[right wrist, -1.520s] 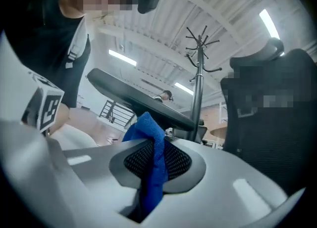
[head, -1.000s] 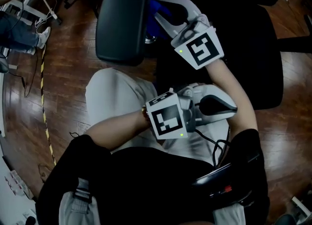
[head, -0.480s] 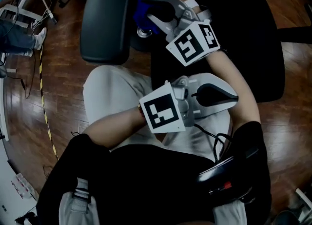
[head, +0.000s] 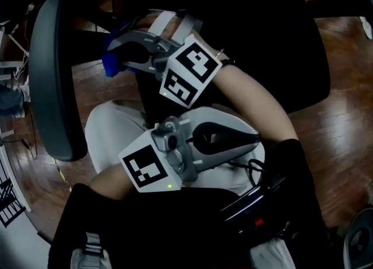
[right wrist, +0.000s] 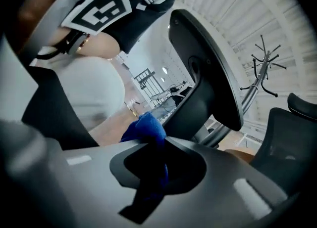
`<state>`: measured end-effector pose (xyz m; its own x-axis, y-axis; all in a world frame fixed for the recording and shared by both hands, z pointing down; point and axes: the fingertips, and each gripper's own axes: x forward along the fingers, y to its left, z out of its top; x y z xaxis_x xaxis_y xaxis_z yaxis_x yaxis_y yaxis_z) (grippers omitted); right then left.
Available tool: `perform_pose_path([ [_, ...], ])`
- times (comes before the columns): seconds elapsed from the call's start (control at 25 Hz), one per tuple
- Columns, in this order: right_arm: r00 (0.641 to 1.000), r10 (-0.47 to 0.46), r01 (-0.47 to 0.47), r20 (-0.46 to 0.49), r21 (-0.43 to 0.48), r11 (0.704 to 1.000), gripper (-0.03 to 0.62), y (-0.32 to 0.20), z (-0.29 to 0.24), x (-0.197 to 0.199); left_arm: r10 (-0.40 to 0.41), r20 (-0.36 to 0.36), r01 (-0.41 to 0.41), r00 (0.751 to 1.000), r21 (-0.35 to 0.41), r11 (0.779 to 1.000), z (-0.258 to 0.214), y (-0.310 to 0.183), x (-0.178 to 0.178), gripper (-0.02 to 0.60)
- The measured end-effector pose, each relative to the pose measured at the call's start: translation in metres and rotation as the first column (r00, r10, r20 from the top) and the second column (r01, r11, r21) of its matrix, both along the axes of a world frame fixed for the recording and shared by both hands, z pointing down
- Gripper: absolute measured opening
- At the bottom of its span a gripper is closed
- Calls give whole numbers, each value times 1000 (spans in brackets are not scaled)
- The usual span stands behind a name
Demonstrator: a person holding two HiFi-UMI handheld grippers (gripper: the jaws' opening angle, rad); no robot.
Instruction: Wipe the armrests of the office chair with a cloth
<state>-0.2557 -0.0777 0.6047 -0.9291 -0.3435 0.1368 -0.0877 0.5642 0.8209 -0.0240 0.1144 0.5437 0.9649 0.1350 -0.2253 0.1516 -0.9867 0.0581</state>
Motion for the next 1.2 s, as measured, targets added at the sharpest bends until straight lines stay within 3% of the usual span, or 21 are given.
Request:
perform_pose_path([
  [0.12, 976, 161, -154, 149, -60, 986, 43, -10, -11, 33, 132, 34, -126, 991, -149, 981, 7, 9, 19, 3],
  [0.24, 885, 330, -306, 328, -122, 944, 43, -37, -45, 105, 225, 65, -206, 972, -214, 955, 16, 10, 25, 3],
  [0.32, 792, 478, -416, 380, -237, 878, 43, -50, -56, 176, 264, 50, -242, 963, -265, 934, 14, 4, 23, 3],
  [0.44, 578, 678, -469, 455, -495, 732, 43, -50, -60, 285, 273, -2, -254, 962, -373, 892, 11, -10, 14, 0],
  [0.48, 536, 712, -487, 454, -523, 700, 43, -46, -64, 309, 242, 0, -220, 970, -416, 882, 14, -22, 11, 0],
  [0.52, 521, 740, -520, 425, -530, 670, 43, -40, -64, 326, 204, 16, -175, 979, -448, 877, 19, -34, 7, 0],
  [0.56, 528, 771, -565, 357, -530, 632, 43, -29, -60, 338, 170, 48, -130, 984, -462, 877, 24, -42, 5, 0],
  [0.68, 562, 827, -704, 2, -524, 480, 43, 37, -34, 361, 107, 206, -5, 973, -442, 897, 27, -27, 4, 0],
  [0.76, 535, 840, -725, -93, -560, 400, 43, 90, -46, 372, 106, 251, 31, 962, -490, 871, -4, 1, 10, 0],
  [0.84, 496, 861, -725, -115, -600, 337, 43, 136, -76, 388, 113, 239, 32, 964, -529, 848, -53, 26, 23, 0],
  [0.92, 466, 874, -732, -139, -615, 293, 43, 174, -111, 406, 90, 226, 42, 970, -521, 852, -106, 43, 37, 0],
  [1.04, 419, 903, -741, -93, -609, 282, 43, 212, -188, 440, 13, 212, 97, 977, -501, 860, -181, 41, 50, 0],
  [1.16, 247, 968, -710, 48, -671, 214, 43, 206, -271, 500, 25, 211, 77, 977, -459, 885, -233, 21, 80, 0],
  [1.2, 237, 971, -736, 29, -647, 199, 43, 196, -285, 517, 50, 218, 51, 975, -435, 899, -244, 11, 93, 0],
])
